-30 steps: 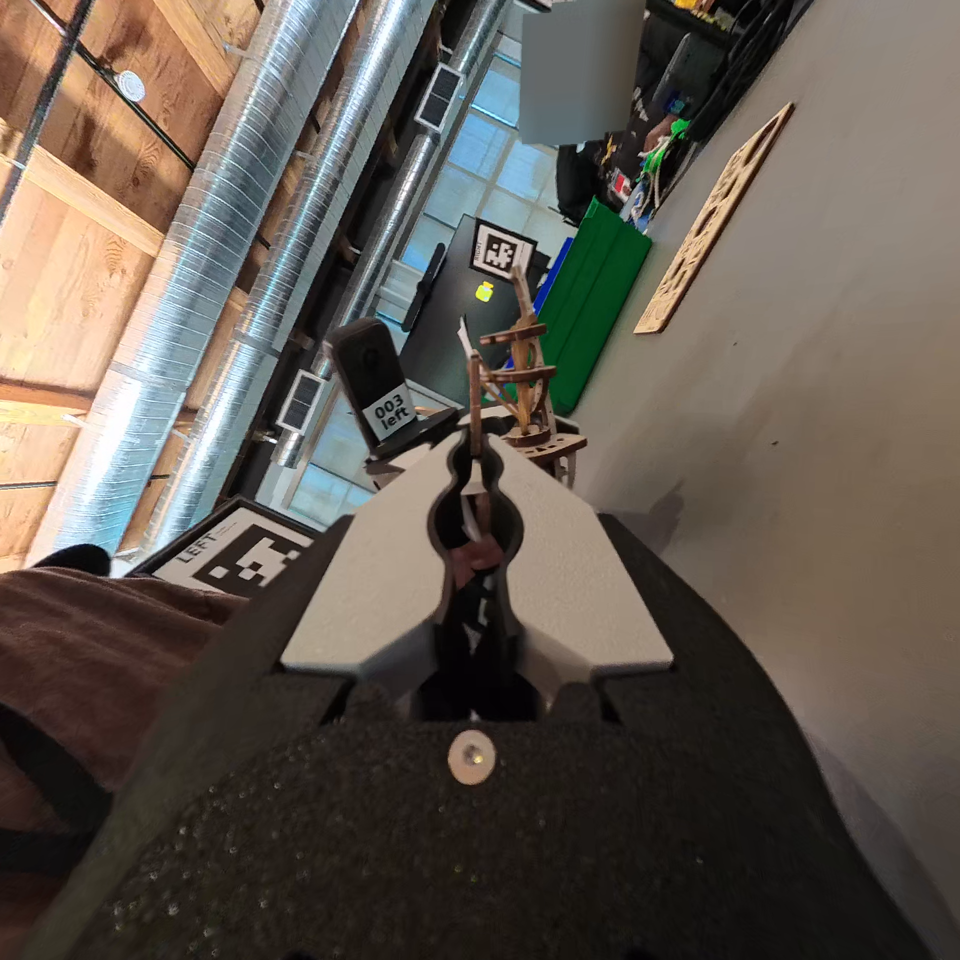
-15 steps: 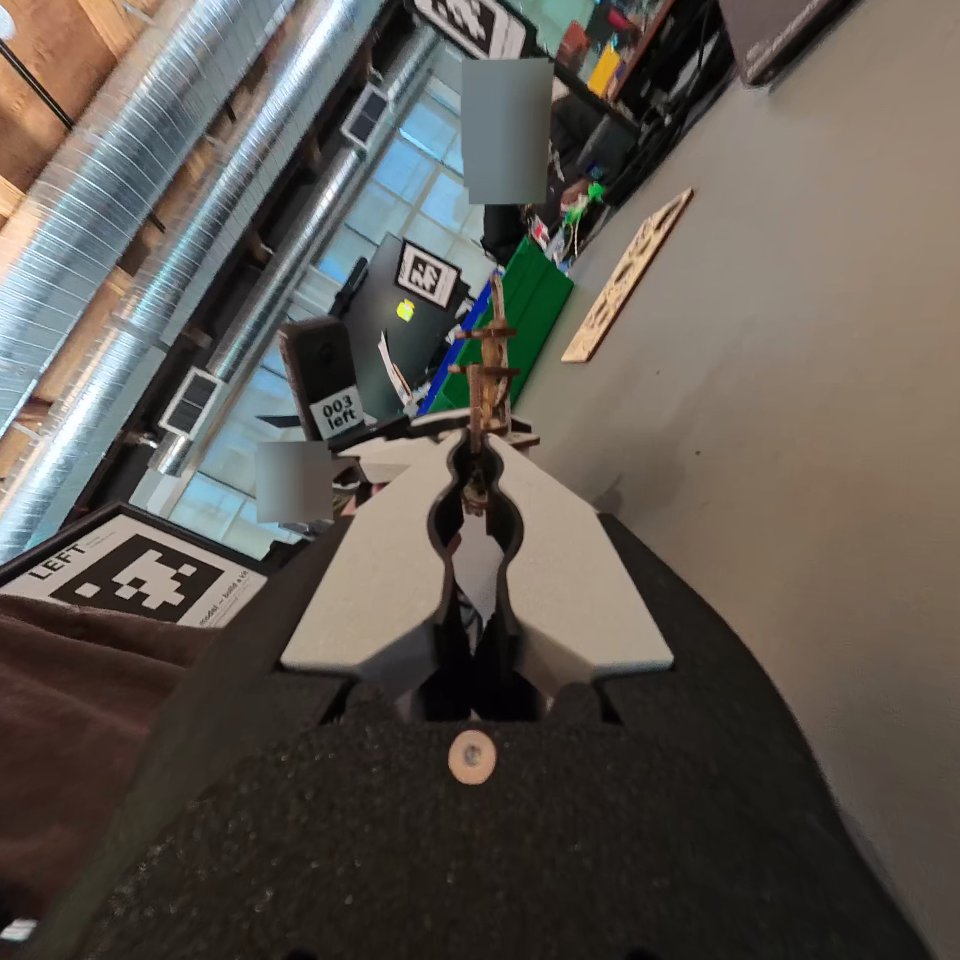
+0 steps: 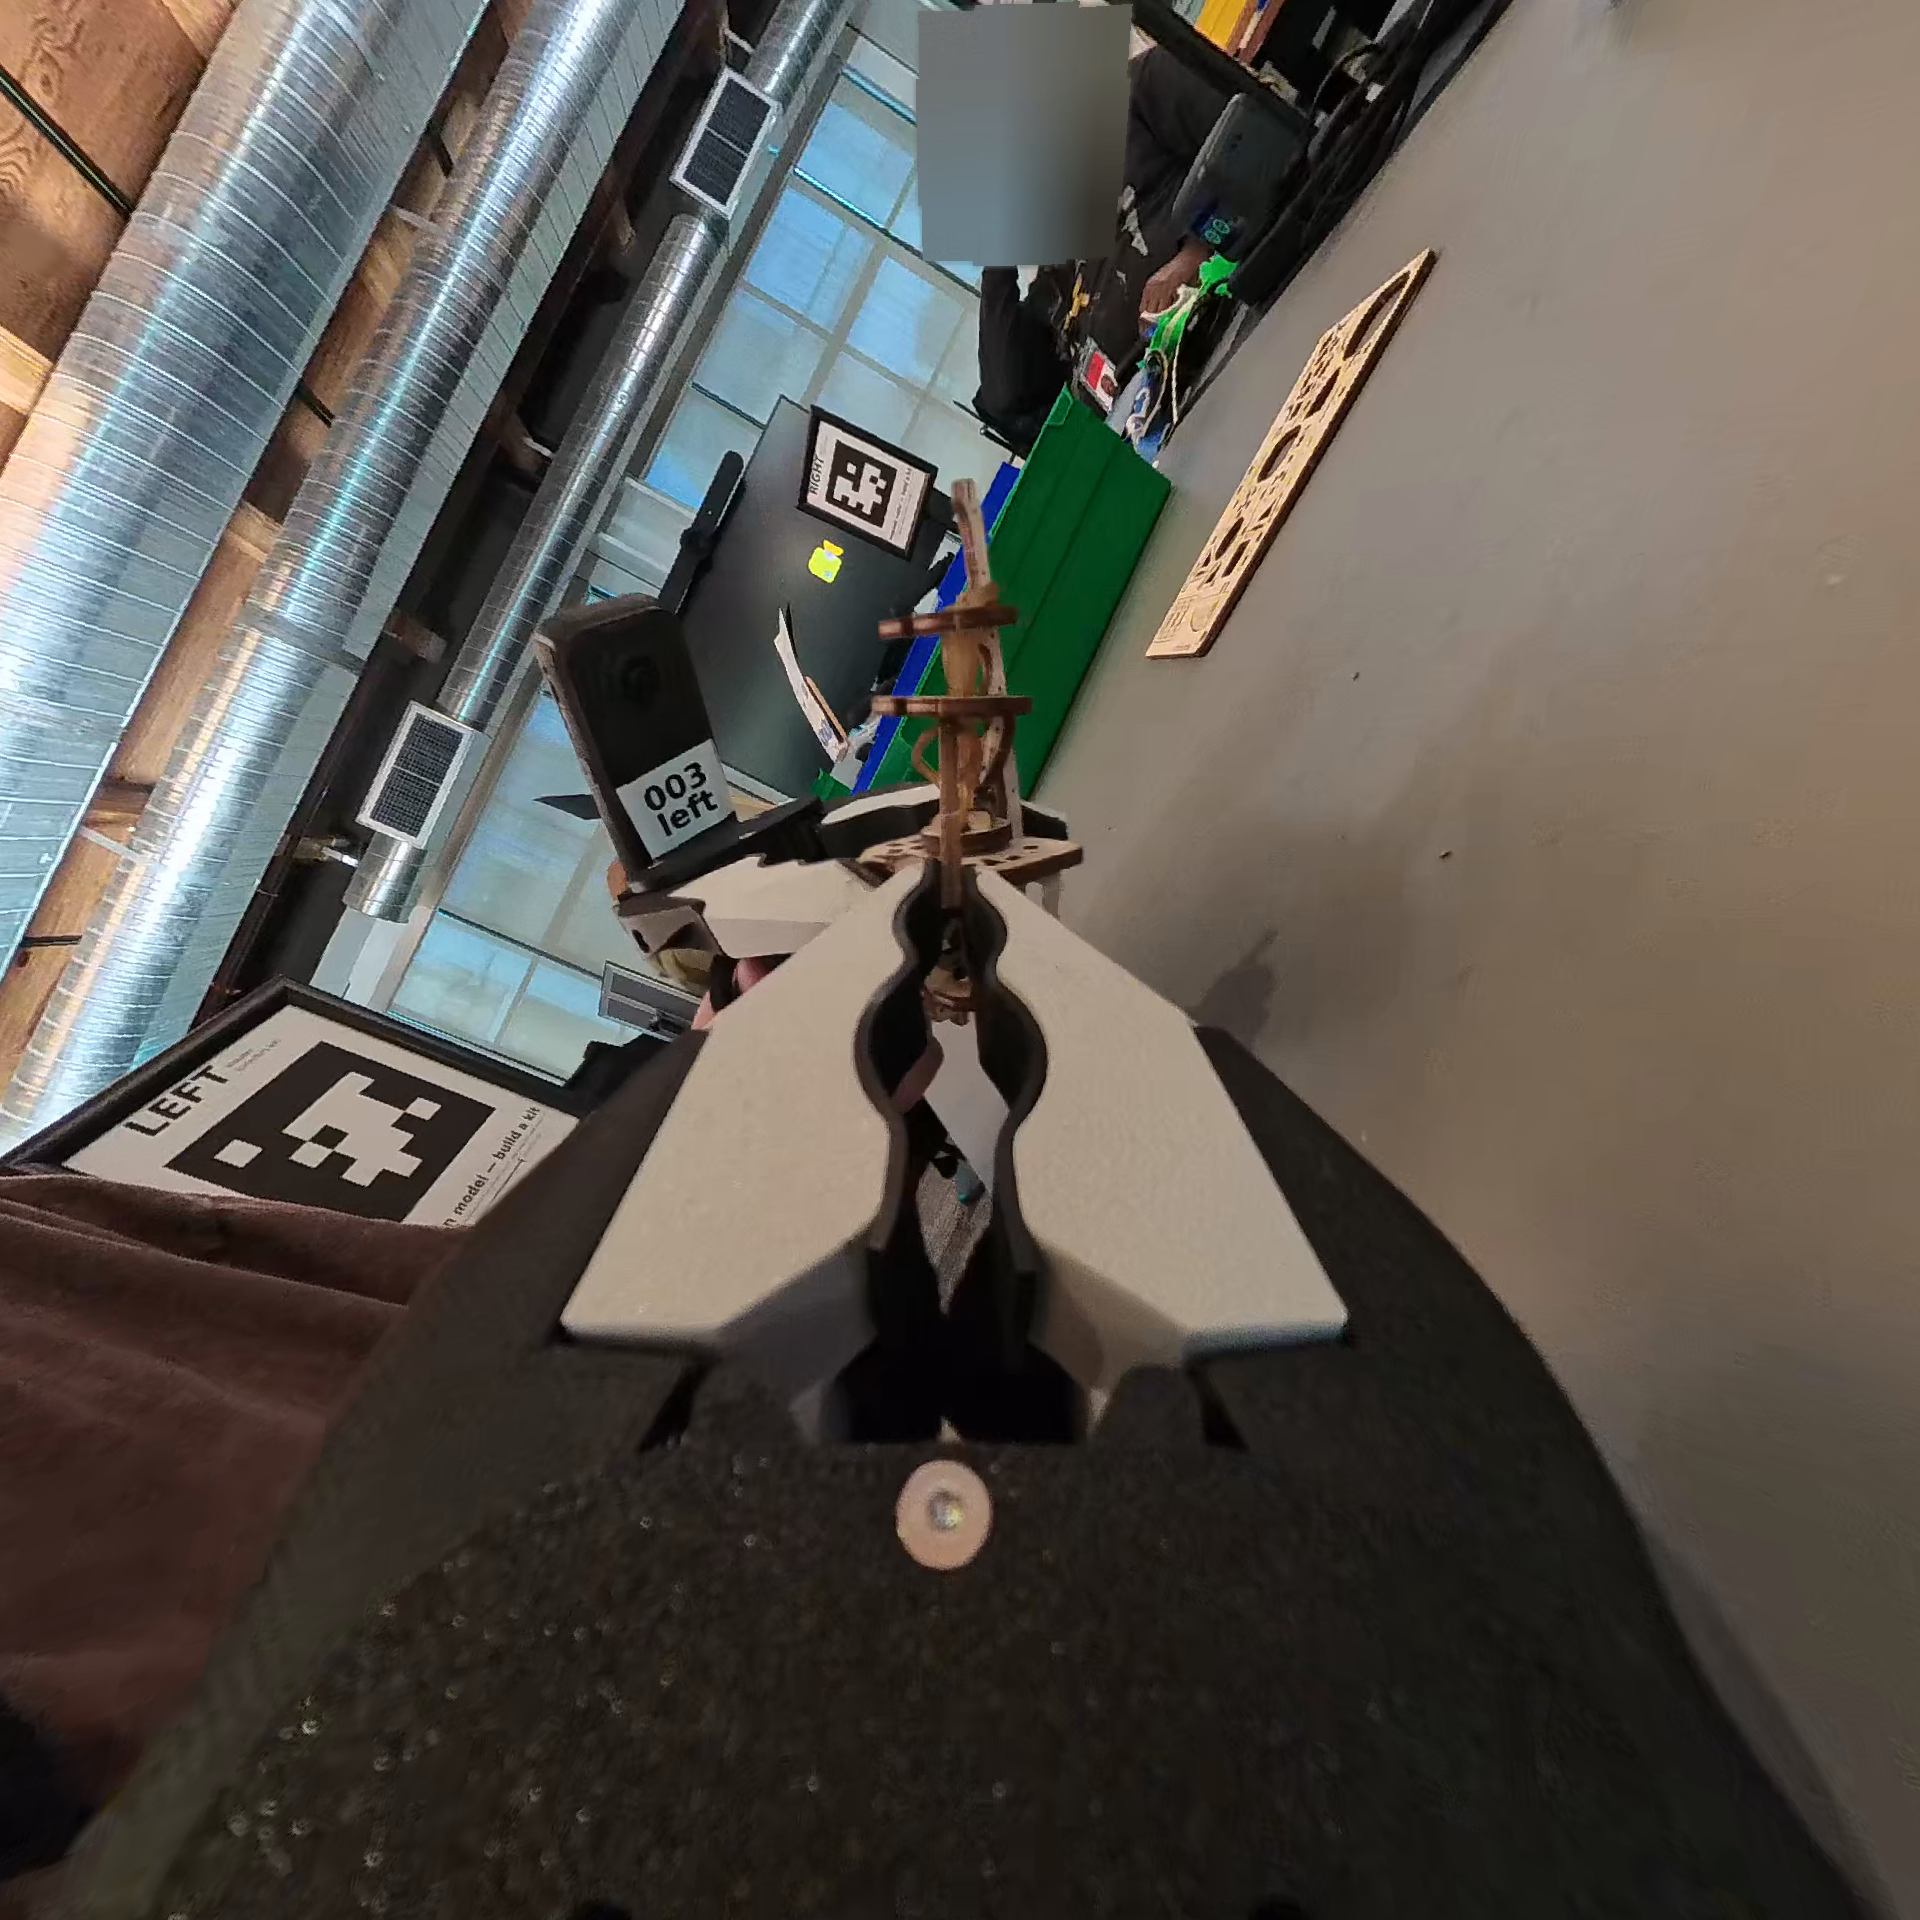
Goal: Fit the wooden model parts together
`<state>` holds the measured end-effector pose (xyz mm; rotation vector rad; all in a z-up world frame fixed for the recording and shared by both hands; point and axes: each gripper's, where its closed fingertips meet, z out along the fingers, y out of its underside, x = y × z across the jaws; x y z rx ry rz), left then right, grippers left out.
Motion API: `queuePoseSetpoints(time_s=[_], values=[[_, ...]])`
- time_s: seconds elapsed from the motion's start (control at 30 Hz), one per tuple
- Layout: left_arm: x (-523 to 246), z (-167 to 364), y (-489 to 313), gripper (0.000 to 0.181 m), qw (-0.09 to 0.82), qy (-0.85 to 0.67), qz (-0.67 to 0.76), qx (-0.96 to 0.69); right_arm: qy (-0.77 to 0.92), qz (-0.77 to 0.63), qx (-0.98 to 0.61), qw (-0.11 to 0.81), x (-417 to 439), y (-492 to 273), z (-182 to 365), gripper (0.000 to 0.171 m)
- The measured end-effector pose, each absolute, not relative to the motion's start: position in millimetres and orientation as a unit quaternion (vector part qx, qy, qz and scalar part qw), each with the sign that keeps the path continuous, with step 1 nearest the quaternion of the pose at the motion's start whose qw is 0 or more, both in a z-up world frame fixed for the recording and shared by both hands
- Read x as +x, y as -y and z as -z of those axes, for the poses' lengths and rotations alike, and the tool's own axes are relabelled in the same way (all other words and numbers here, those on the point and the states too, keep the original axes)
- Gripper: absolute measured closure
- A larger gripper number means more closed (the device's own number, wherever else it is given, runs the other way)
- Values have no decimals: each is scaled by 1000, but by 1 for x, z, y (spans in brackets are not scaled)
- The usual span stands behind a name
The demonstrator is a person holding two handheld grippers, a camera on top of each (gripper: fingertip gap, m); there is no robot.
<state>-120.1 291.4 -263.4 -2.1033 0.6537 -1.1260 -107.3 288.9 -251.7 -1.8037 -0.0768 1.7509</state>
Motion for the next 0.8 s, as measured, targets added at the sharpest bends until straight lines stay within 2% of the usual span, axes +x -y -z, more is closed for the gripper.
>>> queuePoseSetpoints(time_s=[0.03, 0.53, 0.8], values=[[-120, 263, -291, 139, 325, -249, 433, -803, 27, -663, -682, 307, -107, -289, 252, 170], [-115, 263, -288, 139, 315, -246, 445, -801, -12, -705, -651, 280, -111, -289, 247, 169], [-115, 275, -273, 139, 276, -305, 430, -804, 68, -683, -689, 233, -110, -283, 255, 169]])
